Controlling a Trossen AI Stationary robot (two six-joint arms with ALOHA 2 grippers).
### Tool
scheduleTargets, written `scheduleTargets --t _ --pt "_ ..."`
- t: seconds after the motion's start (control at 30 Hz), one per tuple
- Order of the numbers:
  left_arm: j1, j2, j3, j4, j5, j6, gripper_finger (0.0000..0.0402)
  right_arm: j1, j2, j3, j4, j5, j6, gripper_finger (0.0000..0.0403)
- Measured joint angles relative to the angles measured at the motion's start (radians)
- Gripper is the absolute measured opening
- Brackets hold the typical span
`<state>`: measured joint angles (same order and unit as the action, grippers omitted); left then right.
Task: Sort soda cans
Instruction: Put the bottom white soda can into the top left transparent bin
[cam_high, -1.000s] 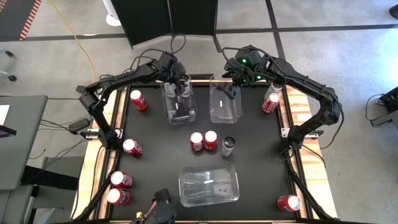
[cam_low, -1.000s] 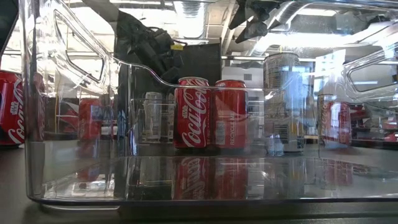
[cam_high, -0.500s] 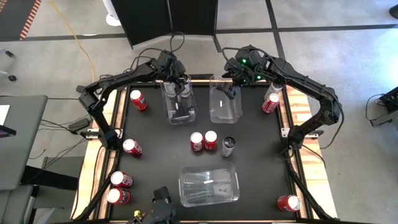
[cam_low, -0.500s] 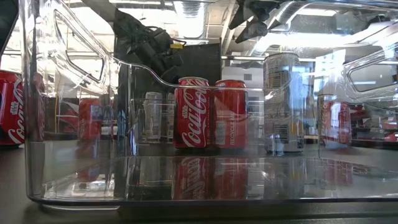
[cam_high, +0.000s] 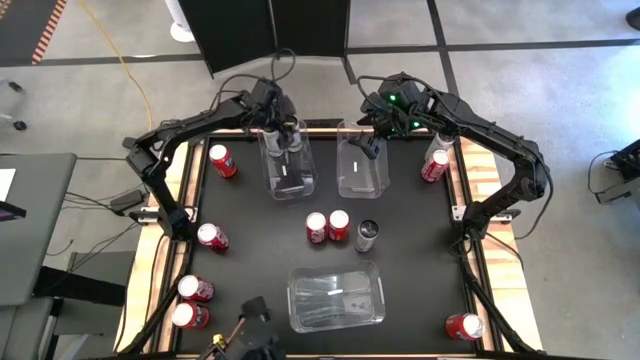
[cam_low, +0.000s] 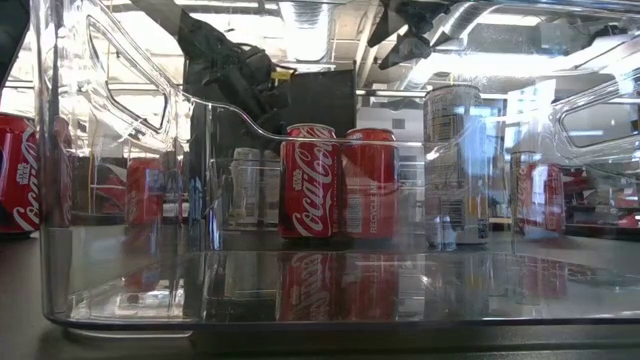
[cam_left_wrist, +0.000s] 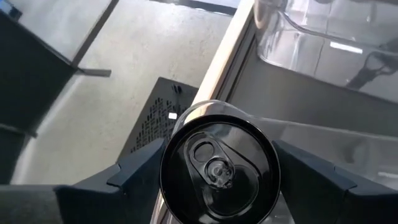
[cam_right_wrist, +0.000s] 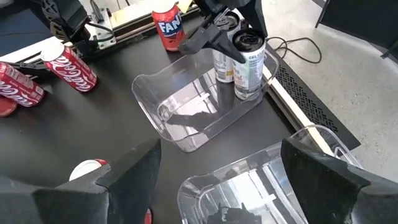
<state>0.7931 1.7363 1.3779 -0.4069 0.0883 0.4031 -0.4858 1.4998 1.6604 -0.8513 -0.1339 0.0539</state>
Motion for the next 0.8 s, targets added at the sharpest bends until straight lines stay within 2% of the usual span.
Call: scheduleTargets --t 0.23,0.53,0.8 --pt "0.022 0.0 0.001 -0.002 0.011 -0.085 0.0291 0.0 0.0 0.0 0.002 0.001 0.003 0.0347" --pt "0.019 0.0 0.0 0.021 0.006 -0.093 0.0306 -0.045 0.0 0.0 -0.007 0.016 0.054 0.0351" --pt "0.017 -0.007 0.0 0.018 0.006 -0.111 0.031 -0.143 0.0 0.0 -0.306 0.278 0.174 0.0341"
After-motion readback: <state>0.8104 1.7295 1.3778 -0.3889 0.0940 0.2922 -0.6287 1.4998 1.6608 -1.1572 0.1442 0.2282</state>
